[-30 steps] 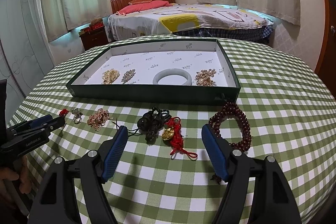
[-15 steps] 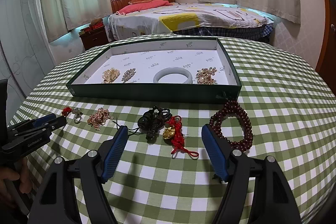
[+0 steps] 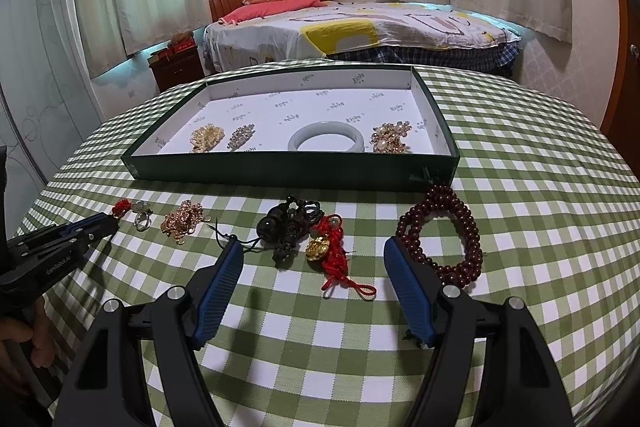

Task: Organize jewelry
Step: 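Grasp the red flower pin with the left tool while the right tool grasps the red tassel charm, then carry the pin and tassel into the green box and open both tools, then withdraw both tools from the box toward the ring and black charm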

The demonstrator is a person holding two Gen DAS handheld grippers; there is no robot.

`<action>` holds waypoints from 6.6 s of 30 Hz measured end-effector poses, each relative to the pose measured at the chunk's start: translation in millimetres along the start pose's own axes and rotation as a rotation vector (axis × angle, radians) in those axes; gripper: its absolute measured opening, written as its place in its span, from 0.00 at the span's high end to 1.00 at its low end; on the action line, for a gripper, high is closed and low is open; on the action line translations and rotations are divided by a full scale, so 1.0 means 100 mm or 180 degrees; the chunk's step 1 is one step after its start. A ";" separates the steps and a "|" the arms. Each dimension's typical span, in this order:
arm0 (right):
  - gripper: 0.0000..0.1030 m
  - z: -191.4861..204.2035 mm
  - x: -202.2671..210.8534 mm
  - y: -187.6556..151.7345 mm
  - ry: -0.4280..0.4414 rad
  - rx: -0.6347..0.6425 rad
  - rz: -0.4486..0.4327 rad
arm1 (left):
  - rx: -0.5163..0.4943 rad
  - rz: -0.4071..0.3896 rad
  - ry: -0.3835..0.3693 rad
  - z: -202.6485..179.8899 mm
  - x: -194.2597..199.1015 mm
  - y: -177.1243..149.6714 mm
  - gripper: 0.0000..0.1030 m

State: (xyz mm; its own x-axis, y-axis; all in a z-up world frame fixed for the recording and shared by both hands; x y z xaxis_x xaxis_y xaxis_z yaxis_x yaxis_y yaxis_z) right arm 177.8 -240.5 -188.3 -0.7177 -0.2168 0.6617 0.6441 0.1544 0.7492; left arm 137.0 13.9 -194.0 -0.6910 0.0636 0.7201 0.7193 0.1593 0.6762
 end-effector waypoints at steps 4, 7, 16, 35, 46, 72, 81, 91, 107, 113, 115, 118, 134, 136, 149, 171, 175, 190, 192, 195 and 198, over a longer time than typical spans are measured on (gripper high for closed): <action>0.31 -0.02 -0.02 0.00 -0.0008 -0.0009 0.0022 | 0.0025 -0.0052 0.0017 0.03 0.04 0.03 0.87; 0.31 -0.03 -0.05 0.00 -0.0003 -0.0022 0.0053 | 0.0050 -0.0080 0.0022 0.06 0.06 0.06 0.87; 0.59 -0.10 -0.10 0.06 0.0026 -0.0105 0.0075 | 0.0114 -0.0093 0.0048 0.13 0.06 0.11 0.87; 0.81 -0.06 -0.23 0.04 0.0022 -0.0015 0.0226 | 0.0119 -0.0078 0.0053 0.14 0.04 0.10 0.87; 0.85 -0.02 -0.18 0.00 -0.0012 0.0057 0.0194 | 0.0114 -0.0101 0.0051 0.12 0.05 0.09 0.87; 0.85 -0.04 0.06 0.32 -0.0028 0.0060 -0.0169 | 0.0120 -0.0462 -0.0204 -0.11 0.39 0.45 0.87; 0.85 -0.14 0.07 0.83 -0.0067 0.0101 -0.0489 | 0.0062 -0.0728 -0.0326 -0.31 0.37 0.91 0.87; 0.85 -0.33 -0.30 1.30 -0.0091 0.0131 -0.0616 | 0.0055 -0.0792 -0.0321 -0.50 -0.14 1.49 0.87; 0.84 -0.59 -1.19 1.12 -0.0032 0.0007 0.0296 | 0.0183 0.0200 -0.0147 -0.38 -1.29 1.52 0.87; 0.84 -0.60 -1.24 1.08 -0.0014 0.0003 0.0413 | 0.0180 0.0296 -0.0129 -0.39 -1.36 1.49 0.87; 0.81 -0.61 -1.24 1.08 -0.0008 -0.0006 0.0421 | 0.0184 0.0308 -0.0135 -0.39 -1.36 1.49 0.84; 0.69 -0.61 -1.23 1.09 -0.0016 -0.0008 0.0400 | 0.0156 0.0299 -0.0131 -0.43 -1.37 1.50 0.81; 0.61 -0.50 -0.70 1.20 -0.0100 -0.0003 -0.0069 | 0.0183 -0.0276 -0.0227 -0.36 -0.73 1.42 0.49; 0.60 -0.46 -0.58 1.20 -0.0101 -0.0010 -0.0151 | 0.0194 -0.0409 -0.0213 -0.32 -0.55 1.40 0.48; 0.58 -0.13 -0.02 0.90 -0.0140 0.0073 -0.0421 | 0.0341 -0.0722 -0.0102 -0.11 0.11 1.00 0.47; 0.58 0.19 -0.10 0.32 0.0015 0.0131 -0.0088 | 0.0423 -0.0563 0.0085 0.17 0.33 0.31 0.47; 0.61 0.30 -0.16 0.30 0.0100 0.0195 -0.0029 | 0.0455 -0.0543 0.0093 0.20 0.31 0.31 0.47; 0.64 0.27 -0.34 0.19 0.0192 0.0066 0.0280 | 0.0425 -0.0485 0.0095 0.17 0.25 0.28 0.47; 0.64 0.27 -0.34 0.21 0.0199 0.0077 0.0278 | 0.0416 -0.0471 0.0094 0.16 0.24 0.27 0.47; 0.64 0.30 -0.36 0.23 0.0221 0.0103 0.0300 | 0.0399 -0.0454 0.0092 0.14 0.23 0.26 0.47; 0.70 0.32 -0.40 0.22 0.0246 0.0153 0.0356 | 0.0390 -0.0441 0.0096 0.13 0.22 0.25 0.47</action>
State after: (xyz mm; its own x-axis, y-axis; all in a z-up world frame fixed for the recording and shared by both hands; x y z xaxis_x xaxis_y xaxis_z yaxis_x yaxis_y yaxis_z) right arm 212.0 -197.3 -197.2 -0.6184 -0.2690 0.7384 0.7042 0.2274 0.6726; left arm 138.8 32.1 -162.8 -0.7790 0.0035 0.6270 0.6021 0.2833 0.7464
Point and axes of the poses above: each gripper's, at about its wrist camera, not at the fingertips, and x roughly against the way its jaws point, z to its left, y to its top, the point moved 1 cm from there along -x, roughly the way its jaws point, and after that the axes turned 9 degrees about x, right-handed, at the moved point
